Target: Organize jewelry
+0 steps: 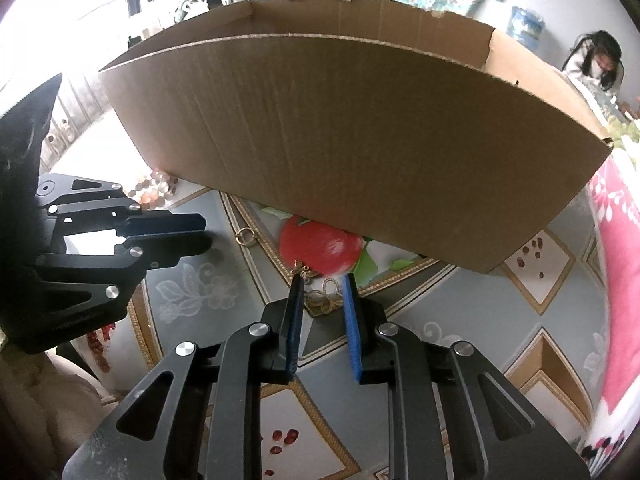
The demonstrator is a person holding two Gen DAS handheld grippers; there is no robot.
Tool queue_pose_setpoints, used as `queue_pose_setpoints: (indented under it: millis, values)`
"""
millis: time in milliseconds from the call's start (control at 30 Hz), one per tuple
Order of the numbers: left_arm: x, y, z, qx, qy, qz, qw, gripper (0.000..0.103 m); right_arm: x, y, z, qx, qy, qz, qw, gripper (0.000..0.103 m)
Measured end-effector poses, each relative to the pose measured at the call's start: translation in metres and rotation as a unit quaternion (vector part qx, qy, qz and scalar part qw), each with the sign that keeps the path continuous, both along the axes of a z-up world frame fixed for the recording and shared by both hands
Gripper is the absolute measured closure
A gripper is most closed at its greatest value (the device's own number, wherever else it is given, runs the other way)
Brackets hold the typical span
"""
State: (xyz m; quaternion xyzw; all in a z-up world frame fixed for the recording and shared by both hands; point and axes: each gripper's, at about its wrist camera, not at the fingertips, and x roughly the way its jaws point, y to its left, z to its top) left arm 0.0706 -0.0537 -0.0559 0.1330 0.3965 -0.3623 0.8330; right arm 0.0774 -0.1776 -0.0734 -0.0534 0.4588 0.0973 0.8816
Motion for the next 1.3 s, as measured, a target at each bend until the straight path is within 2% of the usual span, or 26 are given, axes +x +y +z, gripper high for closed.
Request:
queue_pose_setpoints:
  millis: [233, 267, 333, 433, 533, 800, 1067, 1300]
  values:
    - [0.001, -0.003, 0.004, -0.004, 0.004, -0.005, 1.0, 0.093, -0.013, -0.014, 0.005, 0.011, -0.009, -0.017, 1.0, 0.086]
    - [0.002, -0.004, 0.004, -0.004, 0.005, -0.005, 1.0, 0.09, -0.015, -0.015, 0.006, 0.014, -0.011, -0.018, 1.0, 0.086]
    - [0.002, -0.006, 0.005, -0.005, 0.004, -0.006, 1.0, 0.079, -0.017, -0.018, 0.009, 0.018, -0.014, -0.02, 1.0, 0.086]
    - [0.003, -0.011, 0.006, -0.003, 0.002, -0.008, 1.0, 0.07, -0.019, -0.019, 0.01, 0.019, -0.017, -0.02, 0.999, 0.086]
    - [0.005, -0.019, 0.005, 0.007, 0.001, -0.008, 0.9999, 0.07, -0.018, -0.023, 0.006, 0.026, -0.018, -0.021, 0.999, 0.086]
    - [0.012, -0.03, 0.002, 0.016, 0.003, 0.003, 0.9999, 0.07, -0.02, -0.031, 0.002, 0.043, -0.02, -0.019, 0.999, 0.086]
    - [0.014, -0.035, 0.002, 0.039, -0.009, 0.003, 0.9992, 0.086, -0.019, -0.033, 0.003, 0.049, -0.023, -0.022, 0.998, 0.086]
    - [0.013, -0.038, 0.003, 0.048, -0.011, -0.005, 0.9988, 0.093, -0.021, -0.033, 0.003, 0.05, -0.027, -0.023, 0.998, 0.086]
